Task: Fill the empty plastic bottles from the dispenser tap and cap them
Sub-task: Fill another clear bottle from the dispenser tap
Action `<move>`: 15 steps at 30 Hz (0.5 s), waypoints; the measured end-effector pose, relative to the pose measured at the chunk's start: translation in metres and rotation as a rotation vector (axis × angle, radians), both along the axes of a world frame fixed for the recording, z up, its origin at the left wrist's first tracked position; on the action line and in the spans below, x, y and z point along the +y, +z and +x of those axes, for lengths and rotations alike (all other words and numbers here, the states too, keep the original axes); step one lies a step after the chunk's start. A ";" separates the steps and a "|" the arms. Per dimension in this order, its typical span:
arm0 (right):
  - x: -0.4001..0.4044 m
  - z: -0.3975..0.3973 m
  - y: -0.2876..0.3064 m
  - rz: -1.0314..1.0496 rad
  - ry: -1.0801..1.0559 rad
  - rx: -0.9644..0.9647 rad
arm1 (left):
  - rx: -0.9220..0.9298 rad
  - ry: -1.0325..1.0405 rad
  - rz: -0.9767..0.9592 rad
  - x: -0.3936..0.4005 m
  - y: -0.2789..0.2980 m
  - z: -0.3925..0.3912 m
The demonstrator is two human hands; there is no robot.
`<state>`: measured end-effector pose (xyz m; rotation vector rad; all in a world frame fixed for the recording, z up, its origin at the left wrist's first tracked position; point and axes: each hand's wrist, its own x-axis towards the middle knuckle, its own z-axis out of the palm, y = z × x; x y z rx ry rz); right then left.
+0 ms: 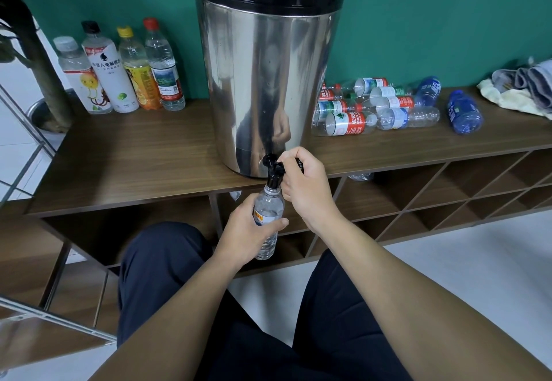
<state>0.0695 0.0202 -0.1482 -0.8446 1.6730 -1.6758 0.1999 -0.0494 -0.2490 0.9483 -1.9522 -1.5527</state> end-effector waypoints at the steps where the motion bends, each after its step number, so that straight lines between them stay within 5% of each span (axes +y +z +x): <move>1: 0.000 0.000 0.000 0.000 -0.001 -0.003 | 0.000 -0.001 -0.001 0.000 0.000 0.000; 15: -0.001 -0.001 -0.001 -0.006 -0.002 -0.007 | 0.008 -0.004 -0.008 -0.001 -0.001 0.000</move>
